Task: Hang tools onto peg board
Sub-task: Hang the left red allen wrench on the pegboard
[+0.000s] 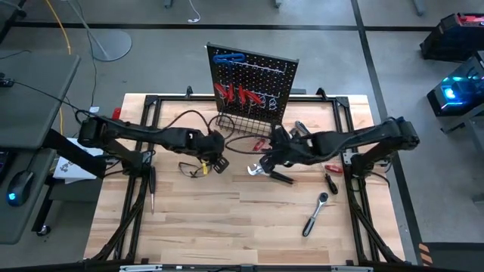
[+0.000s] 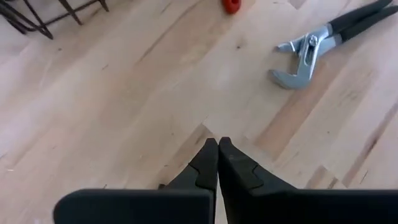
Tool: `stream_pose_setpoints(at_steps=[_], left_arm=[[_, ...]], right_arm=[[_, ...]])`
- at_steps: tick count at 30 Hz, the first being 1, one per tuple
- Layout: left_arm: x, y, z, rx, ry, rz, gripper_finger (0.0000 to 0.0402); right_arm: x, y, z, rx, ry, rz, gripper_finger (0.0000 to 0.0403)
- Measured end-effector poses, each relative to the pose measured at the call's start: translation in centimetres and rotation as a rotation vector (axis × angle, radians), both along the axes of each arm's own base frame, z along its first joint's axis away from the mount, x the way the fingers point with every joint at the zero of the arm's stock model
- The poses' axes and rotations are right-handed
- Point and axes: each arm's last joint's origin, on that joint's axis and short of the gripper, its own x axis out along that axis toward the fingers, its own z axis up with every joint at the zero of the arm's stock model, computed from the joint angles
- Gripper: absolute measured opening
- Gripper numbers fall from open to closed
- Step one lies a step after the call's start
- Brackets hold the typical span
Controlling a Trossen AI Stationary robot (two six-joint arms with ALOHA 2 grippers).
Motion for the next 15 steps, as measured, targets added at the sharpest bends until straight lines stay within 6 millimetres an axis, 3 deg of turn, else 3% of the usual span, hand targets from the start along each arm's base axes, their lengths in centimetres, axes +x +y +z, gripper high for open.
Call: stream_pose_setpoints(at_steps=[4, 5, 10, 15], left_arm=[[-1.1, -0.3, 2.2, 0.019, -0.076, -0.041, 0.0], [-1.6, -0.4, 2.9, 0.028, -0.101, -0.056, 0.0], [-4.7, -0.6, 7.4, 0.101, -0.279, -0.063, 0.0], [-8.1, -0.4, 10.7, 0.179, -0.429, -0.016, 0.0]], right_arm=[[-0.6, -0.7, -5.5, 0.059, 0.08, -0.153, 0.0035], [-0.7, -0.7, -6.9, 0.082, 0.049, -0.174, 0.002], [-0.6, -1.9, -12.8, 0.25, -0.205, -0.288, 0.0003], [0.5, -3.7, -14.7, 0.165, -0.281, -0.411, 0.0]])
